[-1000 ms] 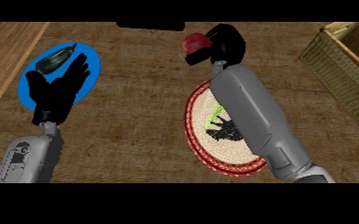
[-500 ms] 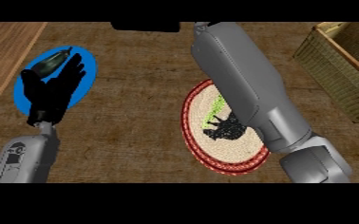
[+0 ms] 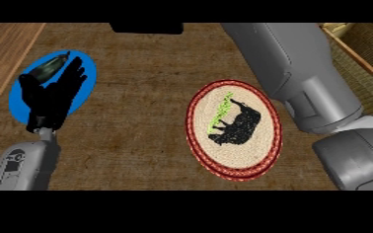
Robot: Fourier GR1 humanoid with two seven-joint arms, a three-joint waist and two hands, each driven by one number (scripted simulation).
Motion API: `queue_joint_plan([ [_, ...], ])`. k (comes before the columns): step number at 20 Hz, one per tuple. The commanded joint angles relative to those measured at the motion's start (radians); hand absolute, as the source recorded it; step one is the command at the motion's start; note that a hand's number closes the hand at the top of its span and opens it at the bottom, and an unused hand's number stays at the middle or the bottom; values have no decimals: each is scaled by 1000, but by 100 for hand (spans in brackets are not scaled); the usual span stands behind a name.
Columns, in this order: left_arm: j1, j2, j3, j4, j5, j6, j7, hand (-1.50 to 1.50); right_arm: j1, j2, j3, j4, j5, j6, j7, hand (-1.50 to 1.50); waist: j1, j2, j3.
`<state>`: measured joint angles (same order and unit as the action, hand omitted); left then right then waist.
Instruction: Pick the pear from the placemat and place it in the basket
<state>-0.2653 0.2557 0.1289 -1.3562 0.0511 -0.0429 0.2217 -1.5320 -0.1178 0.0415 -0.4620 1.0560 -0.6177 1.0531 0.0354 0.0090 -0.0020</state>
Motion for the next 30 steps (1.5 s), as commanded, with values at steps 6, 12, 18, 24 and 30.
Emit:
queue_joint_plan([
  [6, 1, 1, 6, -12, 3, -5, -7, 0, -144, -173, -58, 158, 67, -1, 71, 150, 9, 8, 0],
  [12, 54, -4, -9, -74, 8, -16, 18, 0, -129, -255, -47, 251, 126, 13, 93, 150, 12, 4, 0],
  [18, 29, 2, 4, -42, 4, -13, 18, 0, -107, -339, -64, 280, 137, -7, 83, 150, 4, 6, 1],
  [24, 72, -3, 7, -73, 5, -11, 10, 0, -29, -397, -108, 267, 102, -24, -10, 150, -2, 0, 2],
  [30, 69, 6, 20, -77, 10, -21, 5, 0, 116, -412, -142, 224, 61, -75, -108, 150, -14, -3, 2],
])
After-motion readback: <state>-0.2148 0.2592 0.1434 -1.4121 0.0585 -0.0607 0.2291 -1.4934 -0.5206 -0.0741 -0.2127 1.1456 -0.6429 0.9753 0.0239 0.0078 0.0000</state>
